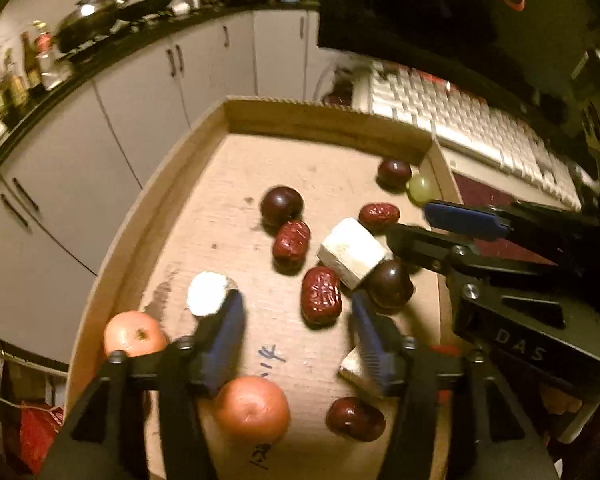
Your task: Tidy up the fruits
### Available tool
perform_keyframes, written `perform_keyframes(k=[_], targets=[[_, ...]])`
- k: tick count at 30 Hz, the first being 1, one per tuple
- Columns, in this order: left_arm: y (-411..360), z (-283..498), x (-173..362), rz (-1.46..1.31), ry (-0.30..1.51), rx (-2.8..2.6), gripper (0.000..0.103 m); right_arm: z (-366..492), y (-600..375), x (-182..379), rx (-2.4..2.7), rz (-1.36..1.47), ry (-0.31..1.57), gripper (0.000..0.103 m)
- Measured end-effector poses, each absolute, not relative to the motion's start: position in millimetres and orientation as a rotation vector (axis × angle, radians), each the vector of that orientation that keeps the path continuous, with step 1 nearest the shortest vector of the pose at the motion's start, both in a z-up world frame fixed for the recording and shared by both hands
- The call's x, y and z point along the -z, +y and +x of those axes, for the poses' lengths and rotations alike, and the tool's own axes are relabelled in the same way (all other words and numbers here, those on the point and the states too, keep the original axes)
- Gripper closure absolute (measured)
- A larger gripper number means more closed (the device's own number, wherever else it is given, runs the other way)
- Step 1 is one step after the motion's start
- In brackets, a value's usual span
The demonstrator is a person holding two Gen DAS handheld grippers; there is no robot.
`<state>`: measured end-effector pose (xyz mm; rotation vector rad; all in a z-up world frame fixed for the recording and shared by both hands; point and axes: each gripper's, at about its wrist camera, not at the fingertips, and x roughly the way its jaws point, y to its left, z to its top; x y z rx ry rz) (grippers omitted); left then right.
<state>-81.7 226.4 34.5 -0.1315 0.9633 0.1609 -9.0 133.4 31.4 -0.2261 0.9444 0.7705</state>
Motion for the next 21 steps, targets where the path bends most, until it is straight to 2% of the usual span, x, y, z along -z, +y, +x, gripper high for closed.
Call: perform_keyframes(k=[4,10,15,17,21], targets=[[220,-102,-48,-0.130,0.892,-0.192,0.038,-14,125,-43,-0.763,-0.210,0.891,0.055],[205,-142,-86,-0.066,0.707,-0.326,0.022,-32,99,-74,-0.756,-0.104,0.783,0.055],[197,-176,-122,-0.035,0.585,-0.425,0.020,-67,78,-104,-0.741,-0.069,0.702,0.053],[195,-187,-131,-0.035,0.572,-0.452,0.019,-81,70,-114,-0.743,-0.052,0.682,0.048],[185,-213,-144,-0.033,0.552,-0.499,0.019,-119,54,-136,-0.737,-0.013,0.601,0.025]])
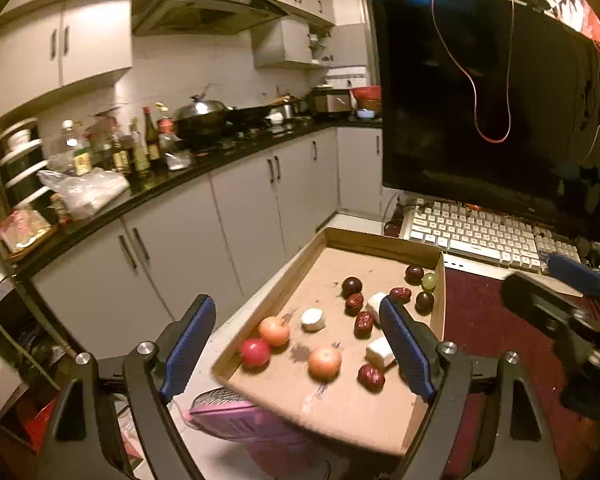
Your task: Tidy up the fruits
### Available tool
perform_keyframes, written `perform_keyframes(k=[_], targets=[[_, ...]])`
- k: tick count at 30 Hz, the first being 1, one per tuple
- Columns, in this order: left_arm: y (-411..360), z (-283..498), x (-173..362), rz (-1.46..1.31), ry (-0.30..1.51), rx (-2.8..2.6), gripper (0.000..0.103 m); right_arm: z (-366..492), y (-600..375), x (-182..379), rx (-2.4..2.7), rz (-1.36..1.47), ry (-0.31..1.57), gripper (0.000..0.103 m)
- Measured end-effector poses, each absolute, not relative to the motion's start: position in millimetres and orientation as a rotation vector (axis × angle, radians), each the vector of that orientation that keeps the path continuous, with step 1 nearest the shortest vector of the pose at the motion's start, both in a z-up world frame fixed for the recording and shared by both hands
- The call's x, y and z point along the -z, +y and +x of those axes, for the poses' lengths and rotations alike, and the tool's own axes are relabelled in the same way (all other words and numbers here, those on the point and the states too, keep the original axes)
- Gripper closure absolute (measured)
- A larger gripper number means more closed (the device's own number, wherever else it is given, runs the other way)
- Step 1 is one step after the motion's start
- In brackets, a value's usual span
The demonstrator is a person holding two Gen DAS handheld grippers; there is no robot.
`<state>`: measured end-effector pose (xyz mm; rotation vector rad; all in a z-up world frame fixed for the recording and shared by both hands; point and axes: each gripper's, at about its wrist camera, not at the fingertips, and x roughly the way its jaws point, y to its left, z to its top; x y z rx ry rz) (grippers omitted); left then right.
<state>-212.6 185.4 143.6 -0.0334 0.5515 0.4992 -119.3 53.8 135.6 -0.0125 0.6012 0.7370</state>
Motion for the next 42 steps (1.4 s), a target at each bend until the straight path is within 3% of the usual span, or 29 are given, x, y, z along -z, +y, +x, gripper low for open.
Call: perform_keyframes(k=[8,11,13,21,42], targets=[[162,-269,-161,-0.001,0.453,-0.607,0.014,-200,12,-162,-0.693,0.027,0.452,0.009],[149,-288,-166,0.042,0.398,-0.637,0.002,-227,0,-167,-0.657,0.025,0.396,0.004],[141,-301,-172,0.068,0.349,-0.652,0.000,-240,-7,-171,-0.648,0.032,0.370,0.002],[133,-327,-192,0.067,0.272,-0.667,0.000,-280,-19,-191,-0.616,0.027,0.268,0.000],[141,-329,-187,0.052,0.302,-0.666,0.000,-288,-21,-197,-0.593,0.034,0.279,0.000]])
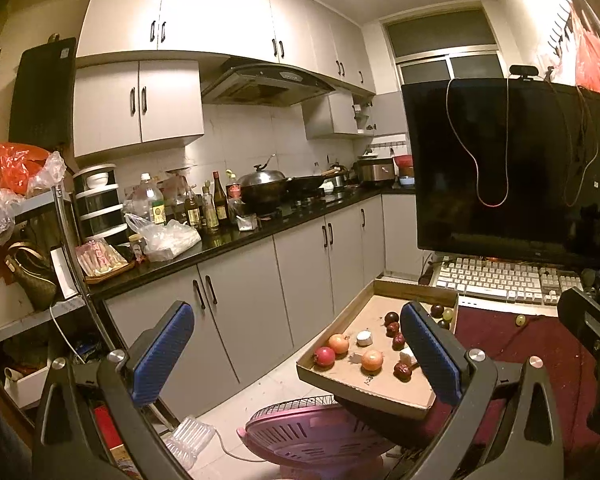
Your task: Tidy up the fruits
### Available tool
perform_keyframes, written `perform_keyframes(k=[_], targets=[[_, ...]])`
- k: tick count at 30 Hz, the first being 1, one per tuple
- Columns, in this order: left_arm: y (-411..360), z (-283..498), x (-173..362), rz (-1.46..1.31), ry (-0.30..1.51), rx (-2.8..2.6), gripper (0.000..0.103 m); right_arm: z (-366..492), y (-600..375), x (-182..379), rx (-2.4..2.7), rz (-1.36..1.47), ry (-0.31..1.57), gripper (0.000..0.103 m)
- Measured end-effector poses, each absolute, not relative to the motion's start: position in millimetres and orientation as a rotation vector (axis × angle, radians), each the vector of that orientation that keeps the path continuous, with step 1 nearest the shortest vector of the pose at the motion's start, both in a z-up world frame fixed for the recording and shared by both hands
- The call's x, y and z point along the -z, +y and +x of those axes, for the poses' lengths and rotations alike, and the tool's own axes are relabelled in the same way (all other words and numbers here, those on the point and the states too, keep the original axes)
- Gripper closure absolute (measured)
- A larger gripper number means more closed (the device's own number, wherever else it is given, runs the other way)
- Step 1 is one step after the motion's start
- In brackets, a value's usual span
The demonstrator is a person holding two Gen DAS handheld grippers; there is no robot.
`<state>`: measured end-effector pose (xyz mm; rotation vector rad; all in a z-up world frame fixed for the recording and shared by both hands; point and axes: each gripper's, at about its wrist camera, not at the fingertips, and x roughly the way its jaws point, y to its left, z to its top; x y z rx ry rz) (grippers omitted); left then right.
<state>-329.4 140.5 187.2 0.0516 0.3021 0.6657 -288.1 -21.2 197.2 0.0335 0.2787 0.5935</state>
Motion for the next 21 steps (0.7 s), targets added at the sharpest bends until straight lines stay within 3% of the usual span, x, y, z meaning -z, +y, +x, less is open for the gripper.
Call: perform_keyframes(k=[21], targets=[[162,-291,-174,0.033,0.351,-0.566,0.000,-252,0,-179,-0.583,0.016,0.326,0.000]])
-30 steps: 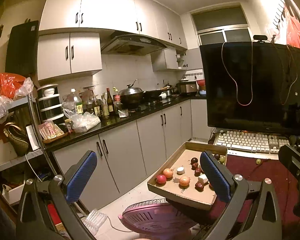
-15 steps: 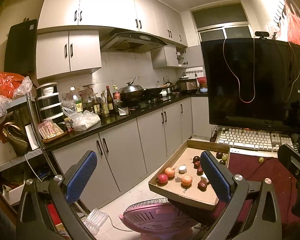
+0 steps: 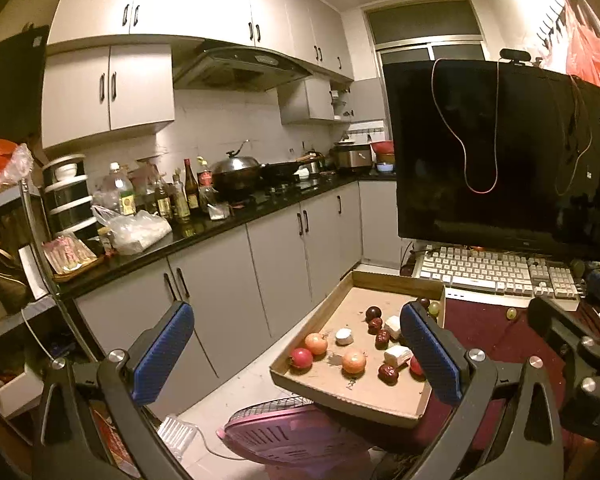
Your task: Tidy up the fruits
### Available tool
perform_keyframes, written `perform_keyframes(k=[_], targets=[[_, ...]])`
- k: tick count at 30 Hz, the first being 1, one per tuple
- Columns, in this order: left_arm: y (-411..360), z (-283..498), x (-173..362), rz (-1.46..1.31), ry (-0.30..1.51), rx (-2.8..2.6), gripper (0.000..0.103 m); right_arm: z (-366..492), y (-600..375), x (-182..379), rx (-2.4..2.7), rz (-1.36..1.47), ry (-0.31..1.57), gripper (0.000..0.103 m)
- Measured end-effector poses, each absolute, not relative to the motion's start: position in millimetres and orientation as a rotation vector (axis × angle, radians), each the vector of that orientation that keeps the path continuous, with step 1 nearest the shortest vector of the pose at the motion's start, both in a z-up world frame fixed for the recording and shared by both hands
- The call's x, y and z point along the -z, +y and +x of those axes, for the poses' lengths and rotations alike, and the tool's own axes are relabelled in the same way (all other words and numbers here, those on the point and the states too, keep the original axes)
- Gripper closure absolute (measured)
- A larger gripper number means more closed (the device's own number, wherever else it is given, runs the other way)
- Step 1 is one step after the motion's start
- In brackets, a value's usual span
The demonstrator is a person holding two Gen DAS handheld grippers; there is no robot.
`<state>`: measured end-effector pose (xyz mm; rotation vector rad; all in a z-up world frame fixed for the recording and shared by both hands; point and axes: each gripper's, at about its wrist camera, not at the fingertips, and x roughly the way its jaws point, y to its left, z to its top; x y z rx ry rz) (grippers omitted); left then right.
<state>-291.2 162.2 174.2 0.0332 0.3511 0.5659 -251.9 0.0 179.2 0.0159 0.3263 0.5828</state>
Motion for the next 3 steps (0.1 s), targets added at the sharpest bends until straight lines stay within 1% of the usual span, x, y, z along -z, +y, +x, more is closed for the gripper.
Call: perform_keyframes(k=[3], targets=[[167.3,-276.9,-168.1,0.028,0.376,-0.562,0.000,-237.8,6.8,-172.5,-0.578,0.010,0.360,0.000]])
